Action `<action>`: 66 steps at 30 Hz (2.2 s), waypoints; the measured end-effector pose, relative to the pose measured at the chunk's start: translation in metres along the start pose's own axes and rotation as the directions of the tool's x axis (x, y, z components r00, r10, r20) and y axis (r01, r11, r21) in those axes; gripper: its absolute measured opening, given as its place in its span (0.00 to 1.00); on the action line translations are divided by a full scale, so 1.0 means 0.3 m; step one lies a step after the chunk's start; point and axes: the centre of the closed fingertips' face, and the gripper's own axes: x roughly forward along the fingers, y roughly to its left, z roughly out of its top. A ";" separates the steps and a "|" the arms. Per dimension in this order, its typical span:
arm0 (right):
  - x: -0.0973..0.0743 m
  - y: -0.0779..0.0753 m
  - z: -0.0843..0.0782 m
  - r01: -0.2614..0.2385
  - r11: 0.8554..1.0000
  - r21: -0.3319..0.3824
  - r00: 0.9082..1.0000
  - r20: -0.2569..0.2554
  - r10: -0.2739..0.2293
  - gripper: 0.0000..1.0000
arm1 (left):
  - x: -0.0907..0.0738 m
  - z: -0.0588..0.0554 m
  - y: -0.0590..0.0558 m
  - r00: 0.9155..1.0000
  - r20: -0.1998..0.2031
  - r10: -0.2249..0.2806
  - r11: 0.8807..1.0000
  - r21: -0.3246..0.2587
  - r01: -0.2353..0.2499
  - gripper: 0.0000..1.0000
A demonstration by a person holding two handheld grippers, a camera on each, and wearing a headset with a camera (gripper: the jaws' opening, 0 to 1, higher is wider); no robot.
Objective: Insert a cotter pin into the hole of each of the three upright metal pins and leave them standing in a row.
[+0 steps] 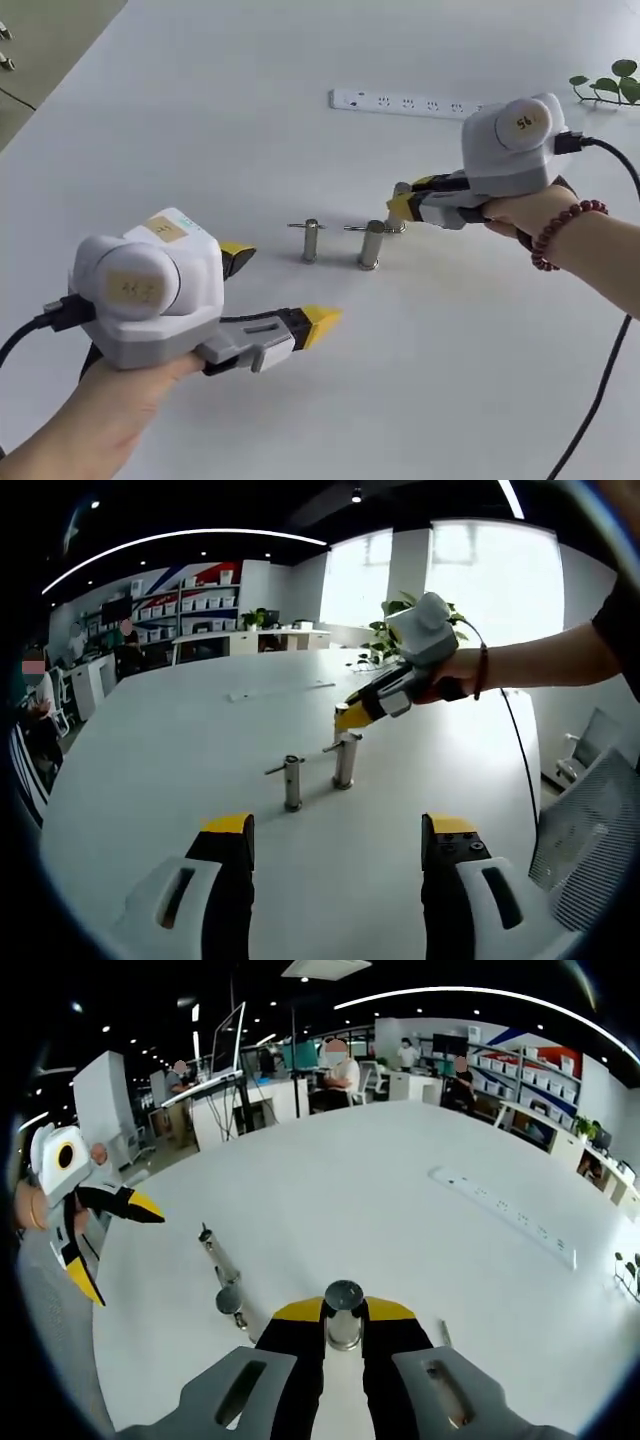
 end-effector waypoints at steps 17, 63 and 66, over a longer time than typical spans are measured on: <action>-0.119 0.072 -0.069 -0.006 1.000 -0.003 1.000 0.003 0.006 0.08 | -0.021 0.010 -0.023 1.000 0.004 0.009 1.000 0.010 -0.009 0.67; -0.052 0.331 -0.076 0.008 1.000 0.027 0.999 0.043 -0.009 0.08 | -0.044 0.021 -0.026 0.999 0.022 0.025 1.000 0.011 -0.025 0.66; -0.046 0.337 -0.084 0.008 1.000 0.023 0.999 0.038 -0.008 0.08 | -0.047 0.022 -0.023 0.999 0.025 0.027 1.000 0.008 -0.027 0.66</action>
